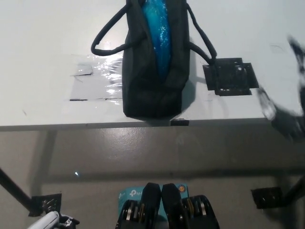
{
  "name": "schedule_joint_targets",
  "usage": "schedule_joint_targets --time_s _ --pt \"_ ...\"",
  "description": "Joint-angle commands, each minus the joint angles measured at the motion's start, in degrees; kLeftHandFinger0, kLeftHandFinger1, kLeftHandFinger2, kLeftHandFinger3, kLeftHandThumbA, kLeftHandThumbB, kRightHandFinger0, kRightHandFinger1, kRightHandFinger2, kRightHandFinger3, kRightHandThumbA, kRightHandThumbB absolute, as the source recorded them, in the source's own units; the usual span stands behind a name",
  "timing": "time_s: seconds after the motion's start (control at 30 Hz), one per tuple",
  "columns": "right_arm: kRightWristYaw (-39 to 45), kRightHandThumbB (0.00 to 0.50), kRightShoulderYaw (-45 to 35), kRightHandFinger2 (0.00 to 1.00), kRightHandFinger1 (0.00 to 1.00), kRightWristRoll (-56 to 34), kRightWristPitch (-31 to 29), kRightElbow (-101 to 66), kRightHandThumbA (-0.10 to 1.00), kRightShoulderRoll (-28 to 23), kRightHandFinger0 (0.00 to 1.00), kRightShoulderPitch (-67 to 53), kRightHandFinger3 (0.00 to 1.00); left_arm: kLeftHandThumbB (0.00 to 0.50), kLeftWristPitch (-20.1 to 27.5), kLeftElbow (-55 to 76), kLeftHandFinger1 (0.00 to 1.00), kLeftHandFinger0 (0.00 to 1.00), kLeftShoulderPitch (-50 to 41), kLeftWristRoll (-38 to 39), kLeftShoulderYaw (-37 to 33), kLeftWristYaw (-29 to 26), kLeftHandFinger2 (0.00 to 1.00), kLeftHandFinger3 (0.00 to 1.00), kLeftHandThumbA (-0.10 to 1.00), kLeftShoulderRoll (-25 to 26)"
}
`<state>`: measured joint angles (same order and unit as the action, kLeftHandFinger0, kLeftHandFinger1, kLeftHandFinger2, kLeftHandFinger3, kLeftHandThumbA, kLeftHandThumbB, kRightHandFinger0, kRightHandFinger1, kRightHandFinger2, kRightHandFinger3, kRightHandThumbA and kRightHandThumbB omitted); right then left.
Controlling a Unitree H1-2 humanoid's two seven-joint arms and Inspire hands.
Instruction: The robot uses its right hand to pick up a stack of plates kept in the middle of the desk and put it inside a bag kept next to it
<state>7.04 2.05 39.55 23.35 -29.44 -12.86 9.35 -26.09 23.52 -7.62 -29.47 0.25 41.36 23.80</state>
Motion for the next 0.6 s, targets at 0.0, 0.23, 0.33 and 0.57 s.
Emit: schedule_joint_targets --time_s 0.0,0.23,0.33,0.57 --pt "-6.7 0.227 -7.6 1.0 1.0 -19.7 -23.6 7.4 0.58 -1.9 1.0 -14.9 1.0 0.0 -0.8 1.1 0.74 0.74 -0.2 0.6 0.2 -2.2 0.8 0.87 -0.1 1.1" --pt "-8.0 0.256 -9.1 1.0 1.0 -24.8 -34.5 19.2 0.48 0.3 1.0 -17.9 1.0 0.0 -0.8 1.1 0.73 0.74 -0.1 1.2 0.3 -2.5 0.79 0.87 -0.1 1.1" --pt "-9.8 0.259 -9.2 1.0 1.0 -24.8 -39.8 26.3 0.42 1.2 1.0 -17.3 1.0 0.0 -0.8 1.1 0.73 0.74 -0.2 1.6 0.2 -2.7 0.79 0.86 -0.1 1.3" --pt "-10.9 0.272 -9.4 1.0 1.0 -23.4 -43.4 38.8 0.38 0.7 0.82 -15.1 1.0 0.0 -0.4 1.3 0.72 0.72 -0.3 1.8 0.0 -3.2 0.77 0.85 -0.1 0.9"
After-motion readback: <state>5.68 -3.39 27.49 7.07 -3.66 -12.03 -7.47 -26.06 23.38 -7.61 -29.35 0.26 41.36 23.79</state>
